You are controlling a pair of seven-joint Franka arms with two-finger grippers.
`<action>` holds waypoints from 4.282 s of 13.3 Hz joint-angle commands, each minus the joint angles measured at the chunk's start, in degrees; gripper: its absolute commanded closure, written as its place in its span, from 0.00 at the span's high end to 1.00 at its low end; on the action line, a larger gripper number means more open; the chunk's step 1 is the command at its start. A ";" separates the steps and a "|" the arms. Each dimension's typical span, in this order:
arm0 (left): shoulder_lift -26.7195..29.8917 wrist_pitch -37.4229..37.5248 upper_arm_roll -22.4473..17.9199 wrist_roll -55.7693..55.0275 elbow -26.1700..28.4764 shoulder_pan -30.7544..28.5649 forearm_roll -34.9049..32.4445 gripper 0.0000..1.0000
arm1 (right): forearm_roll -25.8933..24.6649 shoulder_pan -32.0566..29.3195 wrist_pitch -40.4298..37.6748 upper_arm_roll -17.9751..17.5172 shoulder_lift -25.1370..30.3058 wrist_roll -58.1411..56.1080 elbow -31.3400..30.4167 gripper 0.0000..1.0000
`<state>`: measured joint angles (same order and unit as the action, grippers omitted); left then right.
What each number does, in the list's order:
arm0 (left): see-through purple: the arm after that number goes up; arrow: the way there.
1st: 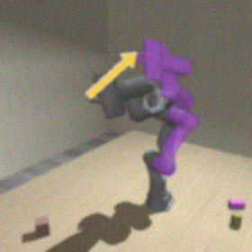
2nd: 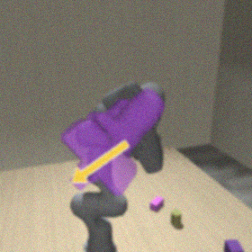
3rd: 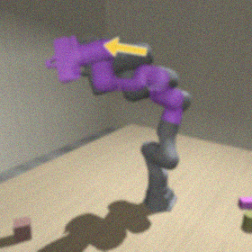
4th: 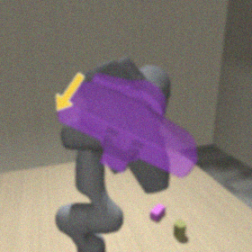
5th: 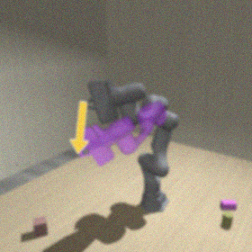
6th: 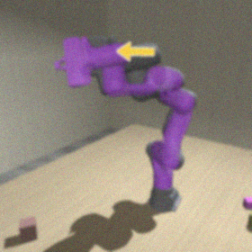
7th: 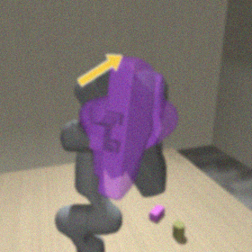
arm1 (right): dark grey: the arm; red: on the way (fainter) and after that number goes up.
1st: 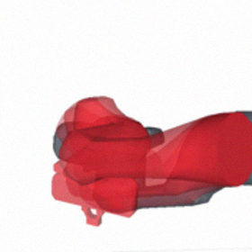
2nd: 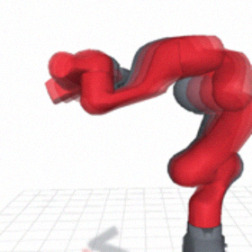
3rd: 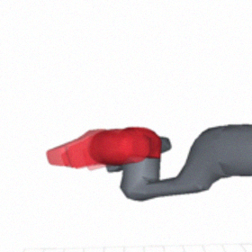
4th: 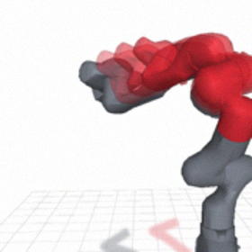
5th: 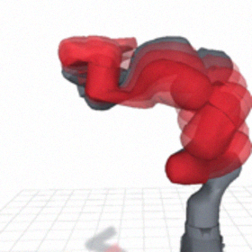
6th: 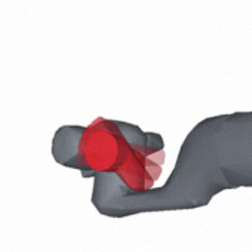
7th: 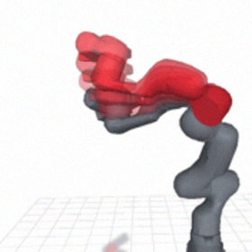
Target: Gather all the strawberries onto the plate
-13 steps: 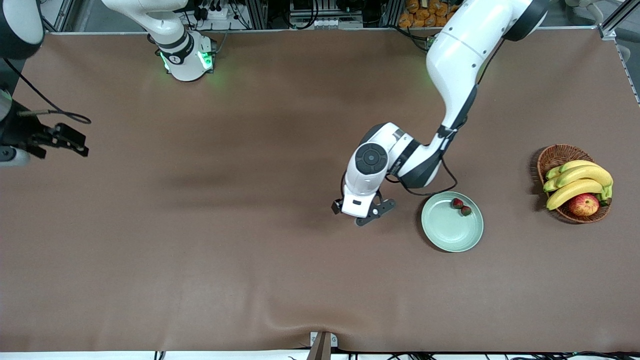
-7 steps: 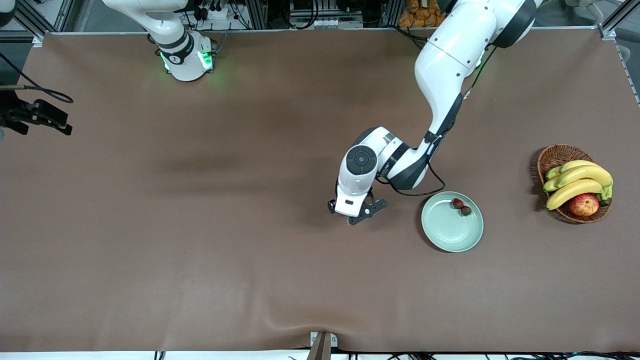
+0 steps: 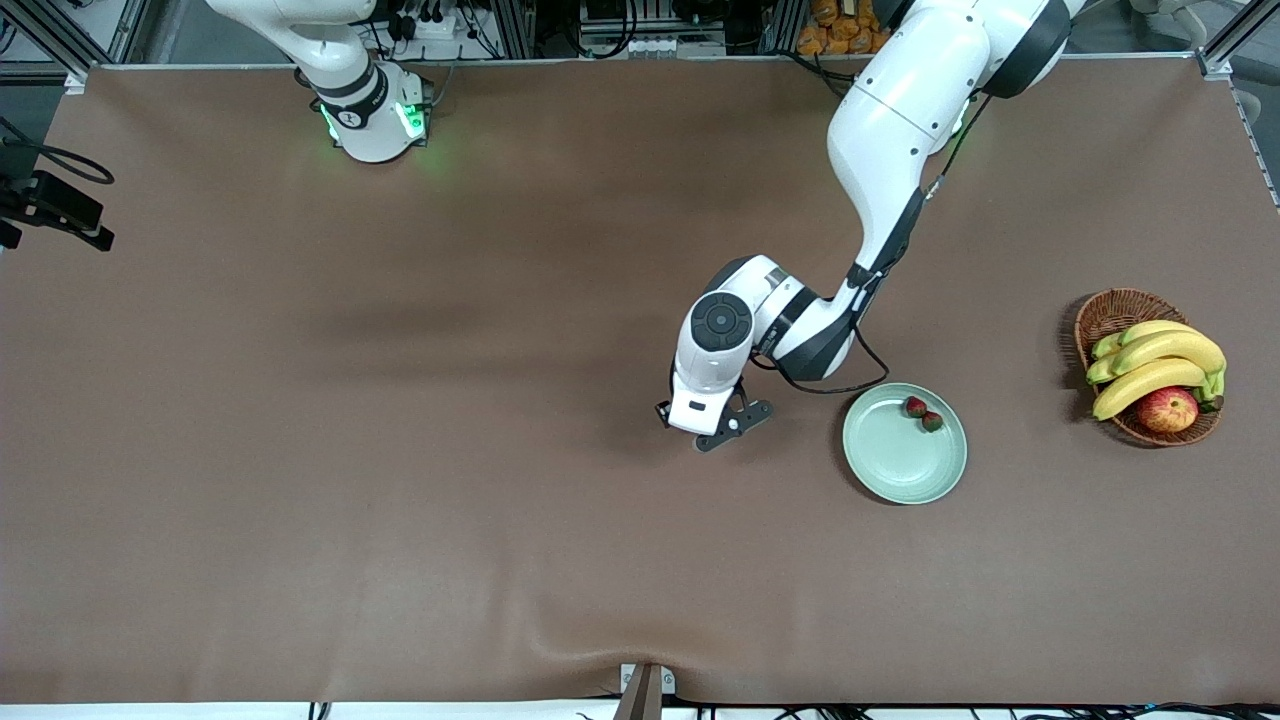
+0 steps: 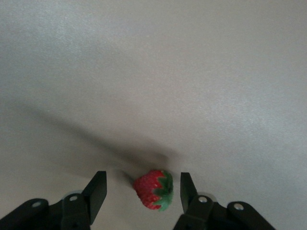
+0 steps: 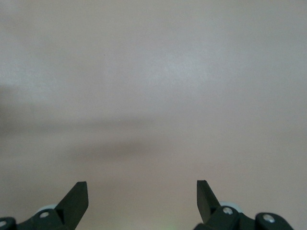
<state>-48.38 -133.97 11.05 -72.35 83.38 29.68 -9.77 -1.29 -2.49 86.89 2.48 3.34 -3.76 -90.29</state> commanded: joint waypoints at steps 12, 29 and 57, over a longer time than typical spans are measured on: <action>-2.34 -0.51 -0.68 -0.34 -3.32 1.08 0.02 0.00 | 3.58 0.73 -1.19 -0.10 -1.58 -0.81 1.34 1.00; 13.67 23.32 0.20 49.89 5.73 -24.91 -0.16 0.16 | 3.58 -0.59 1.09 0.16 -2.11 -1.08 1.78 1.00; 41.50 42.29 -0.41 55.30 -2.17 -32.40 4.15 1.00 | 3.66 0.29 5.04 -0.01 -3.07 -1.07 1.78 1.00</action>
<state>-11.23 -94.11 10.36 -17.34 80.85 -1.10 -7.36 1.54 -2.02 92.26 2.59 0.66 -4.22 -89.28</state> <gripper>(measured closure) 0.000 0.000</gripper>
